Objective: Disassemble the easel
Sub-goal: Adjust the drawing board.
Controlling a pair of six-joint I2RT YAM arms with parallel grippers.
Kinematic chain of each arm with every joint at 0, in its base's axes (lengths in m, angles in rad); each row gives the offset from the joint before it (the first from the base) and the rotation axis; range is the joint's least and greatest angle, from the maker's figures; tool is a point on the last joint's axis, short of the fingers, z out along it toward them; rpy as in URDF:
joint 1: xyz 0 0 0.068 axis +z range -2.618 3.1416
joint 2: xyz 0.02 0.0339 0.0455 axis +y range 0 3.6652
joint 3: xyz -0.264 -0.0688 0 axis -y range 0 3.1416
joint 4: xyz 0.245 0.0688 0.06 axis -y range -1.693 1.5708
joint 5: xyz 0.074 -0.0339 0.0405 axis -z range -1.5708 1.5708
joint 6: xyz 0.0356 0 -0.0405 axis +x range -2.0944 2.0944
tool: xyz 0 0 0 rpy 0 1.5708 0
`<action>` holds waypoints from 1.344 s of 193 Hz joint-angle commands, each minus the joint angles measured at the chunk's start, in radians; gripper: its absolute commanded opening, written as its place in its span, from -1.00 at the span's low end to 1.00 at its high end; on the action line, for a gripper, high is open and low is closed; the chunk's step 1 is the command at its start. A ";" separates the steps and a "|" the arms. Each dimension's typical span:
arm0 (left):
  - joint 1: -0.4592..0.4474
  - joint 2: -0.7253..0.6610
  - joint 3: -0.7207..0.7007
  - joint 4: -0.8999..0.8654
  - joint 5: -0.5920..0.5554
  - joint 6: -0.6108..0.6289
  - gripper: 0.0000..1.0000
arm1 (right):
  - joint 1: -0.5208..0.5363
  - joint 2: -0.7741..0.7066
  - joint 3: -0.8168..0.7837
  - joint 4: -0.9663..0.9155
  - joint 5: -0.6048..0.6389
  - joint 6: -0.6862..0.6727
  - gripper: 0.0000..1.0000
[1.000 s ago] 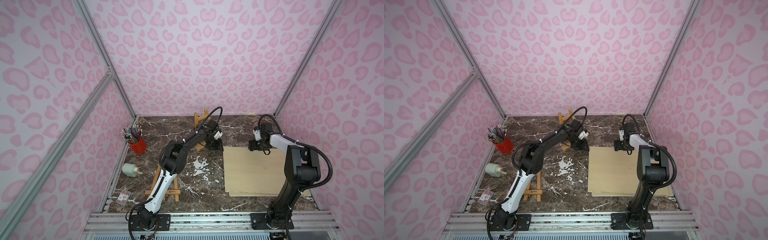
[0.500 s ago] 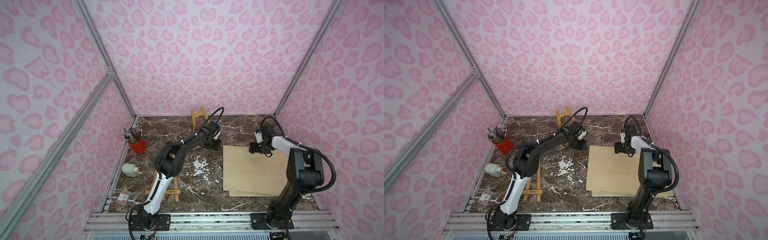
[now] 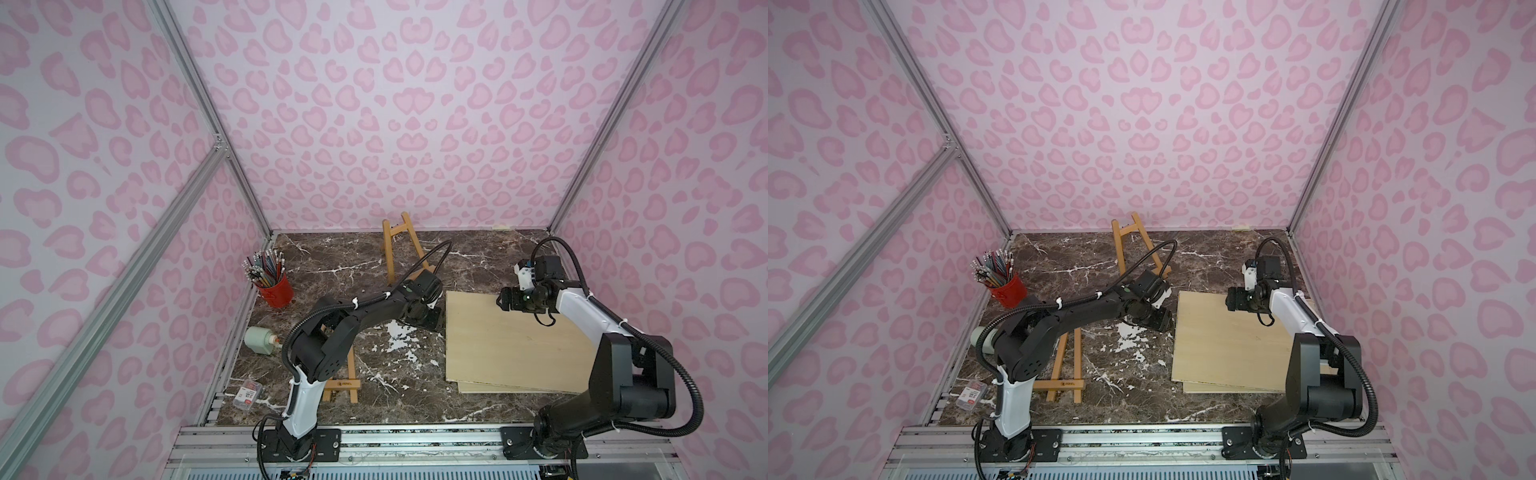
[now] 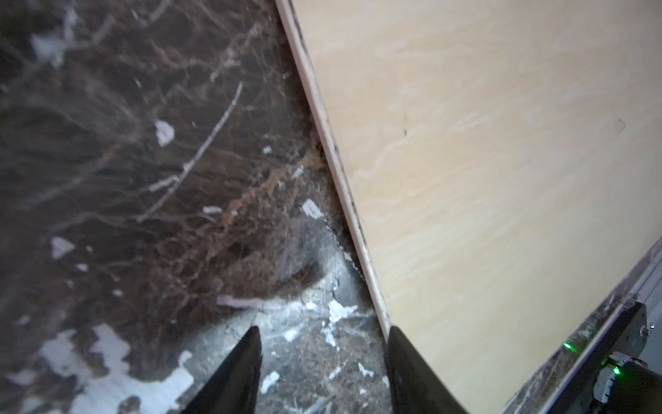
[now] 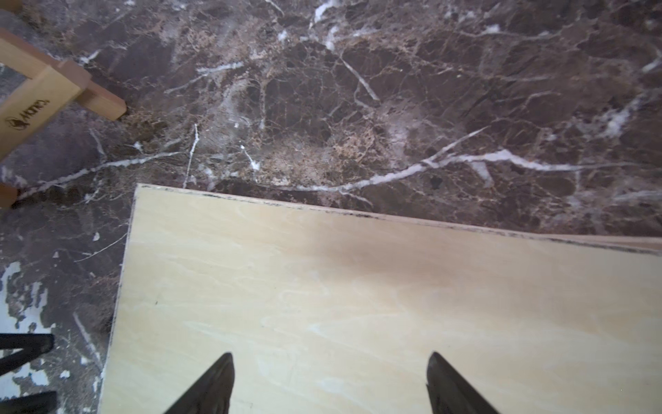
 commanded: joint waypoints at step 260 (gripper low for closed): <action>-0.251 -0.098 -0.228 0.229 0.055 -0.232 0.23 | 0.031 -0.044 -0.049 0.057 -0.104 0.022 0.73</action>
